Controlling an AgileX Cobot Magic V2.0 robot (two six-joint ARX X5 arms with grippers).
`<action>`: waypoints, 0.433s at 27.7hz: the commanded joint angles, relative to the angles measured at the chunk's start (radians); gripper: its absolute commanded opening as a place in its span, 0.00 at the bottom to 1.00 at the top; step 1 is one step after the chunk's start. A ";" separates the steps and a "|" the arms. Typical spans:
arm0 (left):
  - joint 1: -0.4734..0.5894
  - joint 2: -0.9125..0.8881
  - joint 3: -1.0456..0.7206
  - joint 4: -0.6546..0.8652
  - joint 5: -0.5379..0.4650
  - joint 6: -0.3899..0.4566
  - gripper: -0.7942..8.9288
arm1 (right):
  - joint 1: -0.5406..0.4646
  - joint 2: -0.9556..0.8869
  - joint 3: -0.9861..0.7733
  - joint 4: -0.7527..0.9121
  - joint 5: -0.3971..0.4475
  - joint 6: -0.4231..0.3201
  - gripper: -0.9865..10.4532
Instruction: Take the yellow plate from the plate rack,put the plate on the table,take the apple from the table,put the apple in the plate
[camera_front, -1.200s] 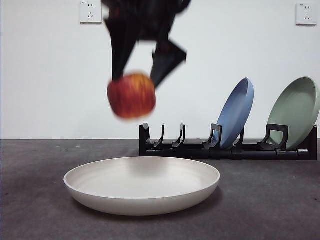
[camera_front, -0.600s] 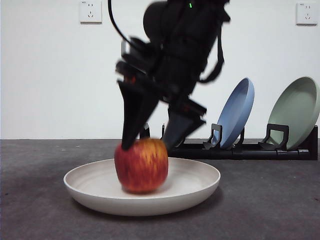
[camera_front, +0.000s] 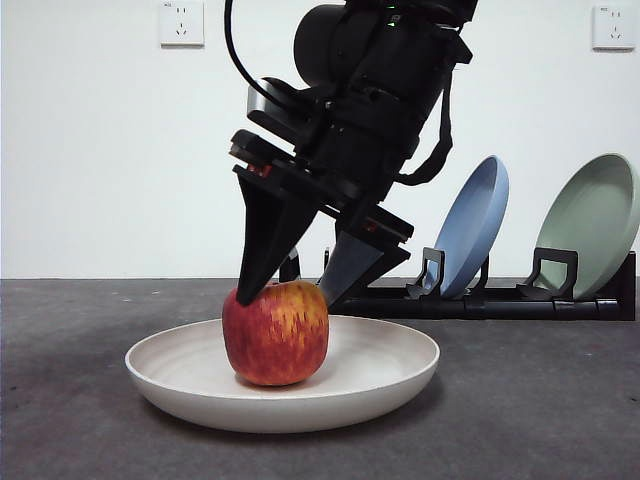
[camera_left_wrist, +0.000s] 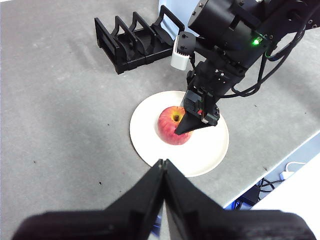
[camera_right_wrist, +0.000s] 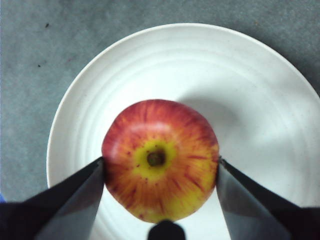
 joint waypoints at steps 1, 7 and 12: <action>0.000 -0.004 -0.007 0.003 -0.001 0.008 0.07 | 0.006 0.014 -0.023 -0.032 0.004 0.014 0.48; 0.000 -0.004 -0.007 0.003 0.001 0.008 0.07 | 0.006 -0.020 -0.023 -0.065 0.006 0.015 0.53; 0.000 -0.004 -0.007 0.003 0.018 0.009 0.07 | 0.005 -0.111 -0.023 -0.064 0.026 0.021 0.58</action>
